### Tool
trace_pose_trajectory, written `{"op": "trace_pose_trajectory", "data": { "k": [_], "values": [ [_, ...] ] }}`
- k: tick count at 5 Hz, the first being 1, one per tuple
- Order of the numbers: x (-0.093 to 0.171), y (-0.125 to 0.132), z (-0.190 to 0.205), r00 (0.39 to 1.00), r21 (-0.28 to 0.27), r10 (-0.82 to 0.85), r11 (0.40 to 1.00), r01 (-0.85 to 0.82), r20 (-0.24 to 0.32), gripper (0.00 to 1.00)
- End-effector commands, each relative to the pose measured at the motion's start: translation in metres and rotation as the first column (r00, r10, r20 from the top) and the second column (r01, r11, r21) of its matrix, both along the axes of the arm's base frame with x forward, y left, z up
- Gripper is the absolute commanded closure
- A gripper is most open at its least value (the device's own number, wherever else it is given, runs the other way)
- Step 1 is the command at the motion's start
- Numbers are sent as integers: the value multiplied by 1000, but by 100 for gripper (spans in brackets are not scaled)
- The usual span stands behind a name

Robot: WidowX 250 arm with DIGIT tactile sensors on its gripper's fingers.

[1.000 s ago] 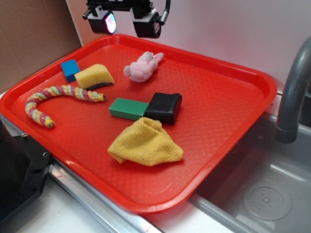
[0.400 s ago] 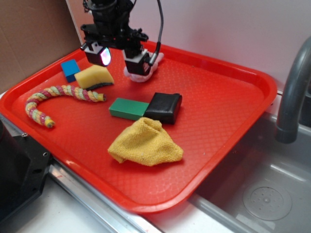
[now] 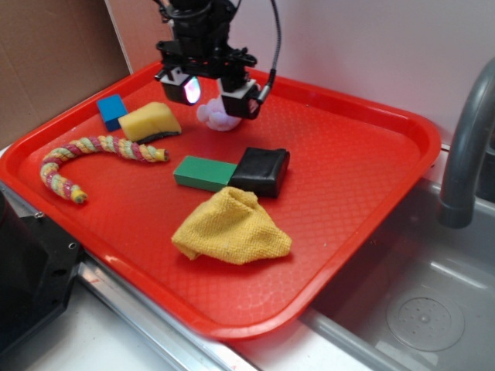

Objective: Grab the pink bunny.

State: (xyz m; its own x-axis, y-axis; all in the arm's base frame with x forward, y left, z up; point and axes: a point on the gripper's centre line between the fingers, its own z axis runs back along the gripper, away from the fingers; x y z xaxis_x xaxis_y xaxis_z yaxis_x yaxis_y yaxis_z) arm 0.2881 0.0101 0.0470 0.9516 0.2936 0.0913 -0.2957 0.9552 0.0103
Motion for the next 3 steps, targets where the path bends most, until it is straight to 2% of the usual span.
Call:
{"op": "trace_pose_trajectory", "data": {
  "k": [1,2,3],
  "values": [
    [29,14,-5,1000,32,-14,999,14,10,0],
    [19,19,-15,1000,56,15,998,-14,-25,14],
    [7,21,-34,995,74,46,996,-52,85,100]
  ]
}}
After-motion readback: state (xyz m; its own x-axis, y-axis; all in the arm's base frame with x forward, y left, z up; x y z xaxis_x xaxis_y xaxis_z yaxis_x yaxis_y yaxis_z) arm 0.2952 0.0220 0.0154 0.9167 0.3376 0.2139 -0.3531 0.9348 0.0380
